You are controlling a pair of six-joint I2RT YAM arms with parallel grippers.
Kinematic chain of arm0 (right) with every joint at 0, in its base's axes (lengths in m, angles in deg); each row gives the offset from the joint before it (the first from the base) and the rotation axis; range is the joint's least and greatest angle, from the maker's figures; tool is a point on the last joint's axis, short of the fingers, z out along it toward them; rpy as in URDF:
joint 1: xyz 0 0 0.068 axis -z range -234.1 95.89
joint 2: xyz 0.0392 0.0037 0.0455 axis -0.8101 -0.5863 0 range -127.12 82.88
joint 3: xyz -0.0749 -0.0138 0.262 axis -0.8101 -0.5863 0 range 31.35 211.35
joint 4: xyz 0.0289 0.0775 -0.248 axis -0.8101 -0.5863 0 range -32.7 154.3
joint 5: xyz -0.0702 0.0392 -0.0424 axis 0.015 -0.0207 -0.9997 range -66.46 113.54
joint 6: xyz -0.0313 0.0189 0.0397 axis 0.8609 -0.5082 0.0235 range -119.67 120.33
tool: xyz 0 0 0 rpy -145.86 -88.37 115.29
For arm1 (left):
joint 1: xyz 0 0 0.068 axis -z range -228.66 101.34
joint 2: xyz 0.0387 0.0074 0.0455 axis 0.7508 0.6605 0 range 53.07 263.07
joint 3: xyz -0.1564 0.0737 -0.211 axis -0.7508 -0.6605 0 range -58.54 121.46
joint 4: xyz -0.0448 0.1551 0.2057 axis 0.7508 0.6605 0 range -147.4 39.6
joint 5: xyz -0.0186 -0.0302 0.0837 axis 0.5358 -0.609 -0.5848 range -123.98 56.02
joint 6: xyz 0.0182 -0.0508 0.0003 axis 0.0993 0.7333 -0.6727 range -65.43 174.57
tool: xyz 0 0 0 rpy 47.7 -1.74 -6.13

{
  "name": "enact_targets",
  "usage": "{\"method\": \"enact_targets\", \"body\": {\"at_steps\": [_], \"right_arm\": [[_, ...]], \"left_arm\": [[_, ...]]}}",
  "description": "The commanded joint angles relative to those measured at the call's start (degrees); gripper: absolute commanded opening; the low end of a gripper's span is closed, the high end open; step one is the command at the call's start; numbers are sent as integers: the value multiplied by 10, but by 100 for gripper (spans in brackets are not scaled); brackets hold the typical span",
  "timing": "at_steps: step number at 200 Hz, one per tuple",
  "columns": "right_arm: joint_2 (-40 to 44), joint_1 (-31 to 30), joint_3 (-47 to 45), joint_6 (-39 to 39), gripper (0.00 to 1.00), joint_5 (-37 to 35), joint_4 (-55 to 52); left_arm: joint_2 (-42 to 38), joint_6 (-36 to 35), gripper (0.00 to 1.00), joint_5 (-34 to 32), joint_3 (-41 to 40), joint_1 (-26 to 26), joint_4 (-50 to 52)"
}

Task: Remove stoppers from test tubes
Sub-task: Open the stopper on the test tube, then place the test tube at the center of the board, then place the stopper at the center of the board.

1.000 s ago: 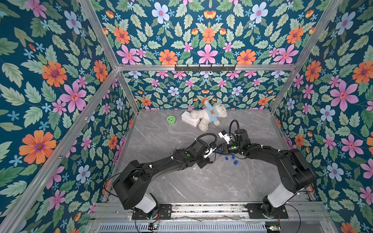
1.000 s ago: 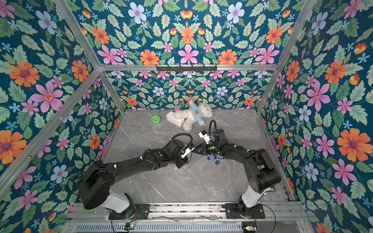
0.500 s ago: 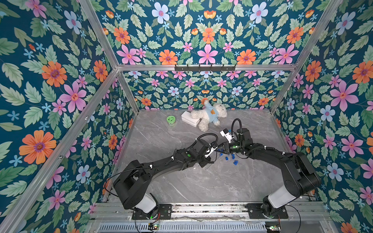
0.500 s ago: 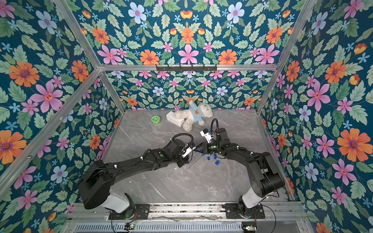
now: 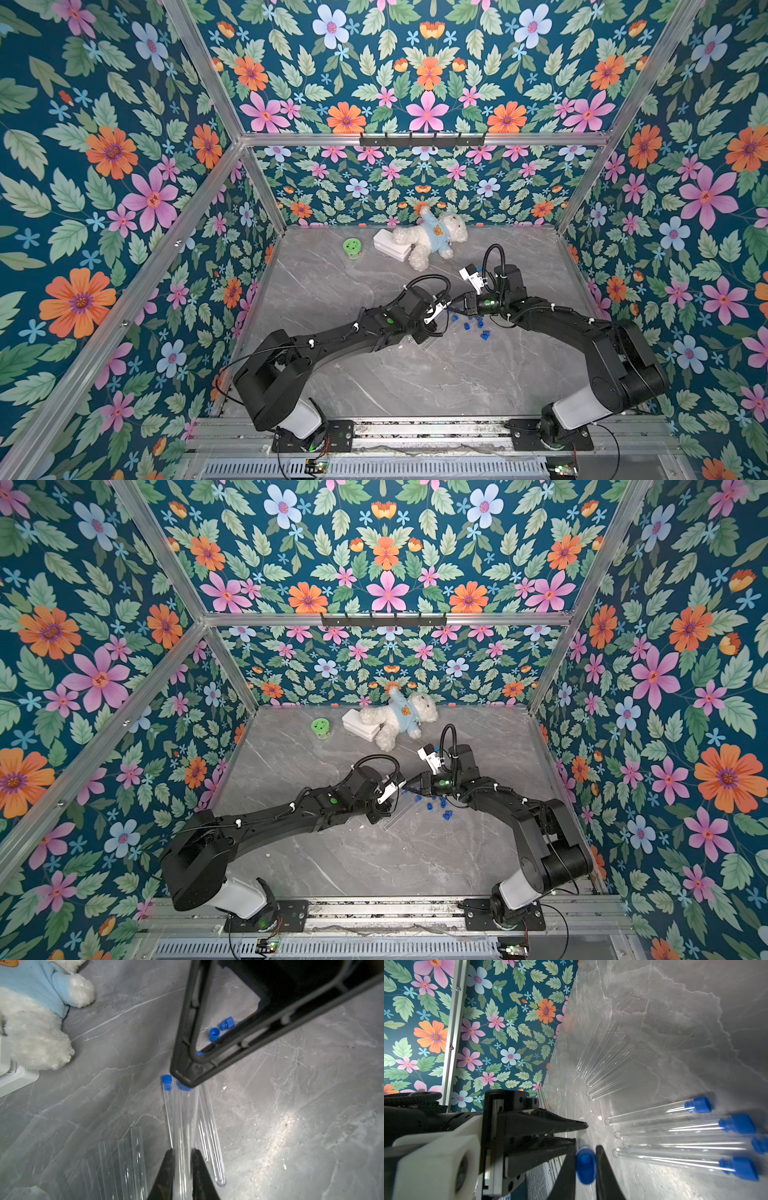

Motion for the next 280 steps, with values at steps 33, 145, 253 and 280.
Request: {"method": "enact_targets", "body": {"at_steps": [33, 145, 253, 280], "right_arm": [[9, 17, -11, -37, 0, 8, 72], [-17, 23, 57, 101, 0, -264, -229], [-42, 23, 73, 122, 0, -349, -275], [-46, 23, 76, 123, 1, -363, -278]], "left_arm": [[13, 3, 0, -78, -6, 2, 120], [40, 54, 0, -68, 19, 1, 104], [105, 77, 0, -94, 61, -11, 117], [114, 78, 0, -94, 63, -19, 118]]}}
